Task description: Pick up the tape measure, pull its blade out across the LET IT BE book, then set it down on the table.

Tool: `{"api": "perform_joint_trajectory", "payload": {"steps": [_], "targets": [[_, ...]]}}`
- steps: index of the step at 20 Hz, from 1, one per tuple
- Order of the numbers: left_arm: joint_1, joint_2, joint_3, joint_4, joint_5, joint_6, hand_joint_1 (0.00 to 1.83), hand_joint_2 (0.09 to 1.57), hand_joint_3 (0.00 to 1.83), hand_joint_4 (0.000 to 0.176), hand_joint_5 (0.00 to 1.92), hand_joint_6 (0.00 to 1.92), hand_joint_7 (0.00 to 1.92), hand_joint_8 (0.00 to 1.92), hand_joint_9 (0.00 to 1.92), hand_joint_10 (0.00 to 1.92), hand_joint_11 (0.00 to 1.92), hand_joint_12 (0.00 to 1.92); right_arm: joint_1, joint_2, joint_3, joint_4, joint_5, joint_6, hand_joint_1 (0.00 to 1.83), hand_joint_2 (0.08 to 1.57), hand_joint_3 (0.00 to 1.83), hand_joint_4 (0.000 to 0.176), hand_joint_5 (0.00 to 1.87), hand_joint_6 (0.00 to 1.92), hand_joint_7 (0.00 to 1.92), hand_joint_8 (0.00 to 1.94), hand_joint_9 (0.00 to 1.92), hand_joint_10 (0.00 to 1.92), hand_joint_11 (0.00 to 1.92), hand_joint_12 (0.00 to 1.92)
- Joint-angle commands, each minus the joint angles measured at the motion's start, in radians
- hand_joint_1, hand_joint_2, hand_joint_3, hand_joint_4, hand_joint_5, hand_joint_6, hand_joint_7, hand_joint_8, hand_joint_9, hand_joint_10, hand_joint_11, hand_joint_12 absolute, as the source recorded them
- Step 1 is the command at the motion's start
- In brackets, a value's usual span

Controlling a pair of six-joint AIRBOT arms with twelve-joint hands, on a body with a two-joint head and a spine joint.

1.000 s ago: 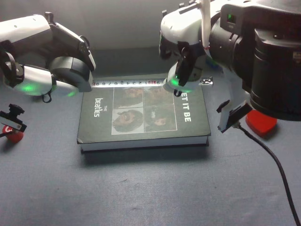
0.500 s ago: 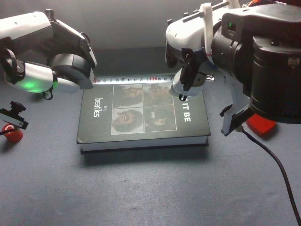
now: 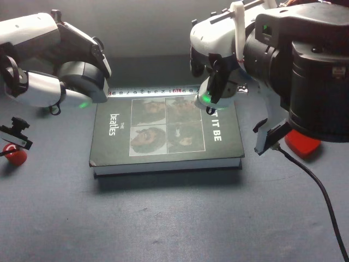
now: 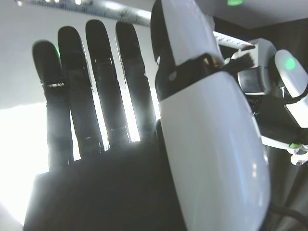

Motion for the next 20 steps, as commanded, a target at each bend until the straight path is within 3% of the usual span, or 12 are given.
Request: {"api": "perform_joint_trajectory", "payload": {"steps": [1,15,18,19,20], "targets": [[-0.016,-0.002,0.005,-0.022,-0.116,-0.011,1.38,1.12,0.0,0.0,0.93,0.87,0.94,1.03,0.95,1.25,0.9,1.13,0.007,0.003,0.001,-0.079,-0.004,0.003,0.96,1.09,0.0,0.0,0.72,0.0,0.79,0.01,0.75,0.03,0.44,0.99],[-0.015,-0.002,0.008,-0.028,-0.117,-0.011,1.38,1.11,0.0,0.0,0.95,0.85,0.94,1.03,0.95,1.24,0.9,1.13,0.005,0.005,0.001,-0.086,-0.005,0.014,0.97,1.1,0.0,0.0,0.74,0.01,0.81,0.01,0.76,0.02,0.46,1.0],[-0.015,-0.002,0.008,-0.023,-0.12,-0.011,1.38,1.11,0.0,0.0,0.95,0.85,0.94,1.04,0.96,1.23,0.9,1.13,0.003,0.005,0.001,-0.095,-0.006,0.021,0.97,1.13,0.0,0.0,0.84,0.02,0.89,0.02,0.86,0.04,0.54,1.11],[-0.015,-0.002,0.007,-0.023,-0.12,-0.011,1.38,1.11,0.0,0.0,0.95,0.84,0.94,1.04,0.97,1.23,0.91,1.1,0.003,0.005,0.001,-0.095,-0.006,0.021,1.15,1.15,0.0,0.0,0.86,0.92,0.95,0.81,0.96,0.08,0.6,1.17],[-0.015,-0.002,0.007,-0.022,-0.12,-0.011,1.38,1.11,0.0,0.0,0.95,0.84,0.94,1.03,0.97,1.22,0.91,1.1,0.004,0.005,0.001,-0.096,-0.005,0.021,1.17,1.17,0.0,0.024,0.84,1.14,0.91,1.06,1.01,0.11,0.61,1.21]]}}
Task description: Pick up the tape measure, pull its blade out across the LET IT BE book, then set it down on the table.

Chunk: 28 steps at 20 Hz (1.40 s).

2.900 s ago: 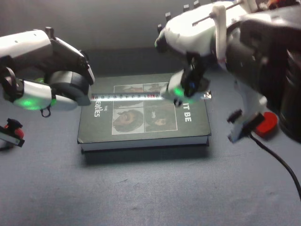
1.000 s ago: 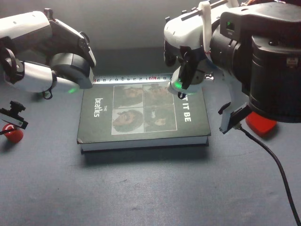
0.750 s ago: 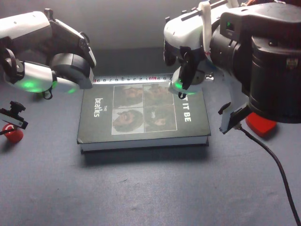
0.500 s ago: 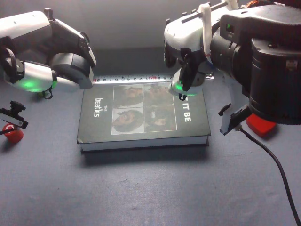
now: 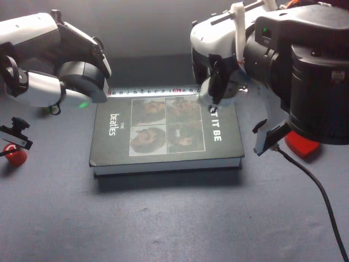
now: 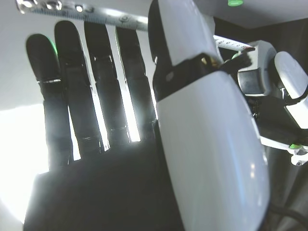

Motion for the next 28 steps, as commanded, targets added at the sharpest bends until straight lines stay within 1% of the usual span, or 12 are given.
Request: {"api": "perform_joint_trajectory", "payload": {"steps": [1,2,4,6,11,14,17,20,21,23,25,28], "targets": [[-0.015,-0.002,0.008,-0.018,-0.119,-0.011,1.38,1.11,0.0,0.0,0.95,0.83,0.96,1.01,0.97,1.23,0.91,1.09,0.011,0.005,0.001,-0.08,-0.003,0.003,1.19,1.15,0.01,0.028,0.87,1.14,0.94,1.07,1.04,0.33,0.66,1.31],[-0.015,-0.002,0.008,-0.017,-0.12,-0.011,1.38,1.11,0.0,0.0,0.95,0.83,0.96,1.01,0.97,1.23,0.91,1.09,0.01,0.005,0.001,-0.08,-0.003,0.003,1.19,1.15,0.01,0.028,0.87,1.14,0.94,1.07,1.04,0.33,0.66,1.31],[-0.015,-0.002,0.008,-0.017,-0.122,-0.011,1.38,1.11,0.0,0.0,0.95,0.82,0.97,1.0,0.96,1.24,0.91,1.09,0.01,0.006,0.001,-0.08,-0.003,0.004,1.19,1.16,0.0,0.023,0.88,1.12,0.96,1.06,0.92,0.61,0.69,1.32],[-0.015,-0.002,0.008,-0.017,-0.122,-0.011,1.38,1.11,0.0,0.0,0.96,0.82,0.97,1.0,0.95,1.24,0.9,1.09,0.009,0.006,0.0,-0.08,-0.004,0.004,1.19,1.15,0.0,0.024,0.88,1.12,0.96,1.05,0.9,0.66,0.69,1.31],[-0.015,-0.002,0.011,-0.017,-0.125,-0.011,1.38,1.11,0.0,0.0,0.96,0.81,0.98,1.0,0.95,1.24,0.9,1.09,-0.003,0.024,-0.017,-0.102,-0.018,0.007,1.19,1.15,0.0,0.024,0.88,1.12,0.96,1.05,0.9,0.67,0.69,1.31],[-0.015,-0.002,0.013,-0.017,-0.127,-0.011,1.38,1.11,0.0,0.0,0.93,0.83,0.98,1.0,0.94,1.26,0.9,1.11,-0.005,0.068,-0.037,-0.108,-0.048,0.027,1.19,1.16,0.0,0.029,0.88,1.12,0.93,1.08,0.88,0.68,0.69,1.3],[-0.015,-0.001,0.011,-0.017,-0.127,-0.011,1.38,1.11,0.0,0.0,0.94,0.84,0.98,0.99,0.94,1.26,0.9,1.11,-0.007,0.109,-0.057,-0.153,-0.053,0.04,1.19,1.16,0.0,0.023,0.87,1.13,0.94,1.09,0.88,0.68,0.69,1.3],[-0.012,0.0,0.009,-0.017,-0.127,-0.01,1.38,1.11,0.0,0.0,0.94,0.85,0.99,0.98,0.93,1.27,0.89,1.11,-0.009,0.145,-0.077,-0.153,-0.059,0.031,1.19,1.16,0.0,0.011,0.86,1.13,0.96,1.08,0.88,0.68,0.7,1.31],[-0.011,0.0,0.01,-0.017,-0.127,-0.01,1.38,1.11,0.0,0.0,0.94,0.85,0.99,0.98,0.93,1.27,0.89,1.11,-0.01,0.154,-0.083,-0.153,-0.061,0.027,1.19,1.16,0.0,0.009,0.86,1.13,0.96,1.07,0.88,0.68,0.69,1.3],[-0.009,0.0,0.011,-0.017,-0.127,-0.01,1.38,1.11,0.0,0.0,0.95,0.84,0.99,0.98,0.93,1.27,0.9,1.11,-0.01,0.171,-0.091,-0.145,-0.061,0.017,1.19,1.16,0.0,0.015,0.86,1.15,0.96,1.06,0.88,0.69,0.7,1.31],[-0.009,0.0,0.011,-0.017,-0.127,-0.01,1.38,1.11,0.0,0.0,0.96,0.83,0.99,0.97,0.94,1.26,0.9,1.11,-0.009,0.186,-0.096,-0.129,-0.061,0.002,1.2,1.16,0.0,0.006,0.85,1.14,0.97,1.07,0.89,0.69,0.72,1.32],[-0.008,0.0,0.01,-0.017,-0.127,-0.008,1.38,1.11,0.0,0.0,0.97,0.82,0.99,0.97,0.94,1.26,0.9,1.11,-0.01,0.213,-0.101,-0.114,-0.072,-0.007,1.19,1.16,0.0,0.015,0.86,1.14,0.95,1.08,0.88,0.72,0.72,1.31]]}}
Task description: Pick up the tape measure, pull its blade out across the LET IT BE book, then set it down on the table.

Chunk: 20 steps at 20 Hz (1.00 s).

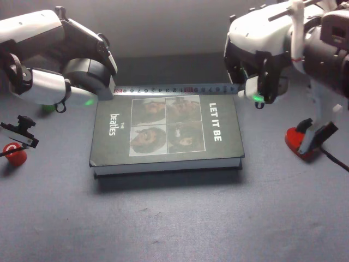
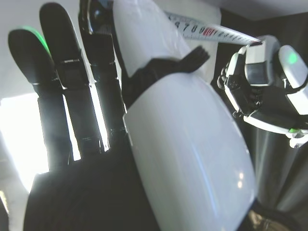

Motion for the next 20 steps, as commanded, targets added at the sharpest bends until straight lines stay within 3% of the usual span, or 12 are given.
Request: {"api": "perform_joint_trajectory", "payload": {"steps": [1,4,11,20], "targets": [[-0.008,0.008,0.006,-0.019,-0.102,0.004,1.38,1.11,0.0,0.0,0.97,0.82,0.99,0.97,0.94,1.26,0.9,1.11,0.002,0.022,0.002,-0.064,0.024,-0.023,1.19,1.16,0.0,0.015,0.86,1.14,0.95,1.08,0.88,0.72,0.72,1.31],[-0.008,0.008,0.005,-0.019,-0.102,0.005,1.38,1.11,0.0,0.0,0.94,0.84,0.99,0.98,0.94,1.26,0.89,1.12,-0.003,0.054,-0.004,-0.052,0.005,-0.027,1.19,1.16,0.0,0.02,0.86,1.15,0.95,1.07,0.88,0.72,0.71,1.31],[-0.006,0.011,0.005,-0.019,-0.102,0.006,1.38,1.11,0.0,0.0,0.93,0.86,0.99,0.98,0.94,1.27,0.89,1.13,-0.005,0.122,-0.006,-0.029,-0.035,-0.067,1.19,1.16,0.0,0.007,0.84,1.16,0.95,1.09,0.86,0.74,0.7,1.32],[-0.006,0.012,0.003,-0.019,-0.102,0.006,1.38,1.11,0.0,0.0,0.96,0.79,0.98,1.0,0.94,1.26,0.91,1.1,0.012,0.185,-0.006,-0.013,-0.064,-0.095,1.2,1.16,0.0,0.002,0.84,1.15,0.96,1.07,0.87,0.76,0.69,1.33]]}}
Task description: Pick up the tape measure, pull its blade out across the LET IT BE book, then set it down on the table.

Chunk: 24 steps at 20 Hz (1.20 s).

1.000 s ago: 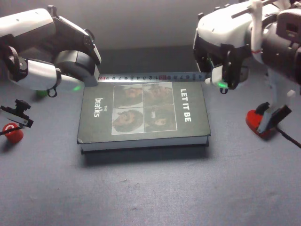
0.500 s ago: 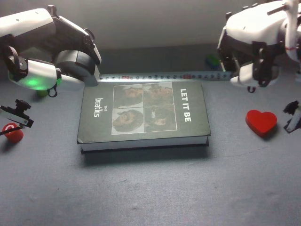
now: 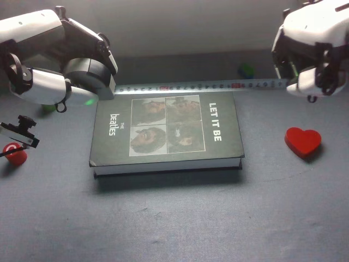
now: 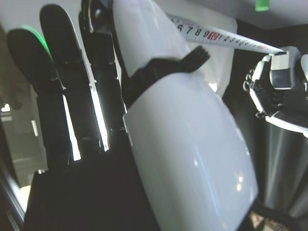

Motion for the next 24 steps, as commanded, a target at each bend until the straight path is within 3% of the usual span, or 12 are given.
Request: {"api": "perform_joint_trajectory", "payload": {"steps": [1,24], "targets": [[-0.006,0.012,0.004,-0.019,-0.099,0.006,1.38,1.11,0.0,0.0,0.97,0.78,0.97,1.01,0.94,1.26,0.9,1.1,0.015,0.017,0.004,-0.064,0.026,-0.02,1.2,1.16,0.0,0.003,0.84,1.15,0.96,1.07,0.87,0.76,0.69,1.33],[-0.004,0.014,-0.004,-0.019,-0.103,0.017,1.38,1.11,0.0,0.0,0.98,0.8,0.97,0.98,0.95,1.25,0.9,1.11,0.031,0.107,0.038,-0.031,-0.005,-0.043,1.22,1.16,0.0,0.0,0.81,1.14,1.01,1.06,0.87,0.8,0.65,1.33]]}}
